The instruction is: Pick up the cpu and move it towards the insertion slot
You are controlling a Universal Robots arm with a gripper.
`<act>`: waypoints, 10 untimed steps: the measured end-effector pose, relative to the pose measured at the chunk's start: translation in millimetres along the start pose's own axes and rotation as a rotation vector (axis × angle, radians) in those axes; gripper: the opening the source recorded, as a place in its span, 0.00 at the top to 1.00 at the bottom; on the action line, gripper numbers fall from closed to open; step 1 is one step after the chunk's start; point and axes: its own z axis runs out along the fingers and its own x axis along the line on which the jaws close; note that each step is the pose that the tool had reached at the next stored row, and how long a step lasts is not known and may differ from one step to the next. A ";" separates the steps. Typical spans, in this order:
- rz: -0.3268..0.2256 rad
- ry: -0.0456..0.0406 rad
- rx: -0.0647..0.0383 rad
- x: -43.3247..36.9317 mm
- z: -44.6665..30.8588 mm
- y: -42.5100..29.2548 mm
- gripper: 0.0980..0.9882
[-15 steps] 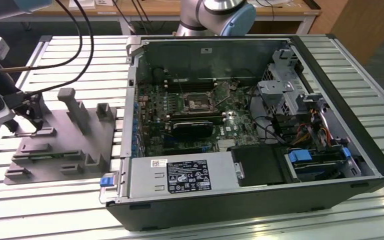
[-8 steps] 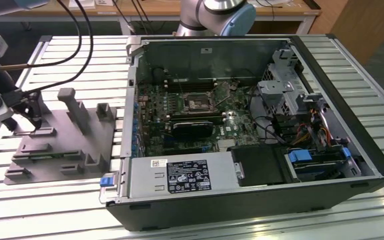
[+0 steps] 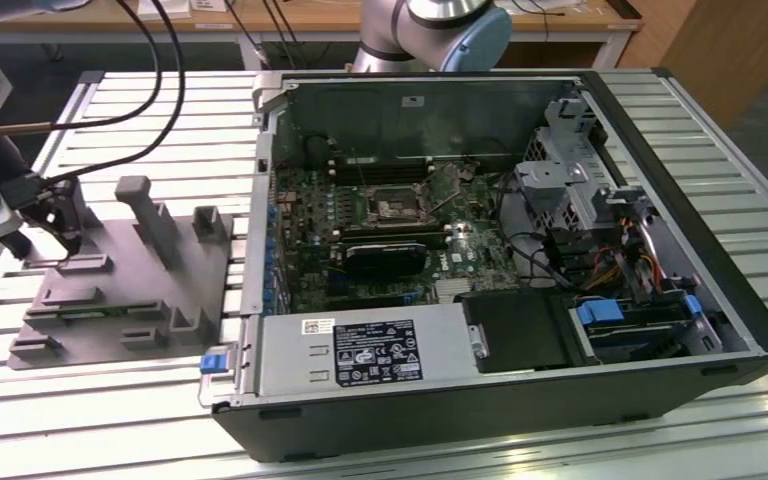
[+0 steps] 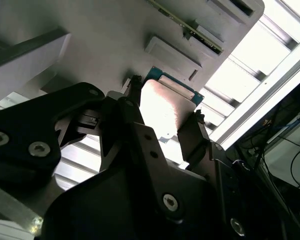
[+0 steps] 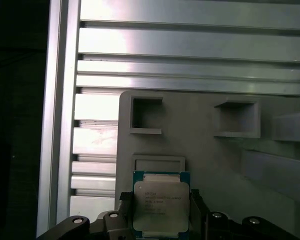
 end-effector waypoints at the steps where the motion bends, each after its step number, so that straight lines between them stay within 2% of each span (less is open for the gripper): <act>1: 0.000 0.0001 0.000 0.0 -0.7 0.0 0.50; 10: 0.000 0.0001 0.000 0.0 -6.7 0.4 0.50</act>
